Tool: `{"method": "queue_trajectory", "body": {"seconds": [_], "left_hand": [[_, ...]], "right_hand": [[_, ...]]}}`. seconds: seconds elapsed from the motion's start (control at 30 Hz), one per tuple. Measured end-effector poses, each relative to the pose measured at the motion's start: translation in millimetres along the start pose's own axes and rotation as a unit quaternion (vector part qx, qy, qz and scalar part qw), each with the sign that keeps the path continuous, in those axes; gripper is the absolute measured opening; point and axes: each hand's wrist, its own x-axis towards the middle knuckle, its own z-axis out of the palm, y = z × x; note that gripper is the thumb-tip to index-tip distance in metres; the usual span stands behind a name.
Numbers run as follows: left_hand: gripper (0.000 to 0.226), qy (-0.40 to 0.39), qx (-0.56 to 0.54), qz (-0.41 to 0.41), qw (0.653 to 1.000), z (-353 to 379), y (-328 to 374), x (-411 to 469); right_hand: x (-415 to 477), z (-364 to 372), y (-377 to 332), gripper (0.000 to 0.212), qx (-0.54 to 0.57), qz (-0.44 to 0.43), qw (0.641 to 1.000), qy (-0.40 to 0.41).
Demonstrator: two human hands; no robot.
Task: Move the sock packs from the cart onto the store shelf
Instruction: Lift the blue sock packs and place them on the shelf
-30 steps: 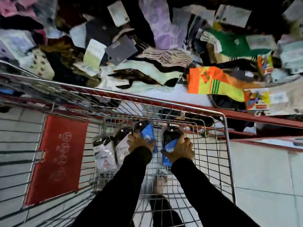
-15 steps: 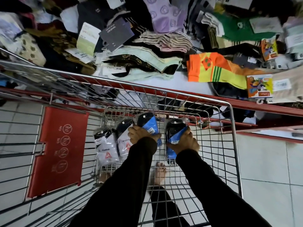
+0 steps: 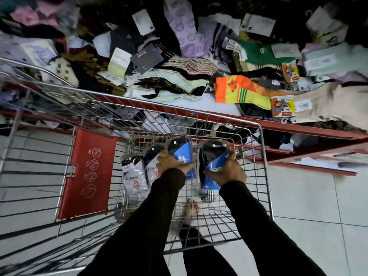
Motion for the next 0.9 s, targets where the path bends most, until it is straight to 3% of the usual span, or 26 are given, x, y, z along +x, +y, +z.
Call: {"method": "queue_trajectory", "body": {"seconds": [0.13,0.27,0.4,0.63,0.77,0.9], "left_hand": [[0.127,0.040,-0.004,0.061,0.997,-34.3,5.9,-43.5],[0.098,0.099,-0.036,0.165,0.981,-77.0,15.6,-90.6],[0.122,0.174,-0.070,0.226,0.956,-125.2,39.0,-124.2],[0.124,0.276,-0.131,0.362,0.881,-191.3,103.6,-169.1],[0.098,0.351,-0.194,0.457,0.794,-231.6,153.4,-187.3],[0.103,0.361,-0.226,0.501,0.753,-262.4,207.9,-195.7]], "right_hand": [[-34.6,-48.9,-6.4,0.115,0.036,-0.046,0.996,0.073],[-63.0,-110.9,-14.4,0.111,0.094,-0.106,0.979,0.147],[-81.2,-174.5,-28.1,0.111,0.172,-0.175,0.942,0.230],[-94.3,-271.3,-57.0,0.106,0.267,-0.254,0.868,0.332],[-95.0,-328.7,-81.7,0.106,0.308,-0.278,0.812,0.410],[-82.9,-374.5,-103.3,0.100,0.352,-0.293,0.752,0.474]]}}
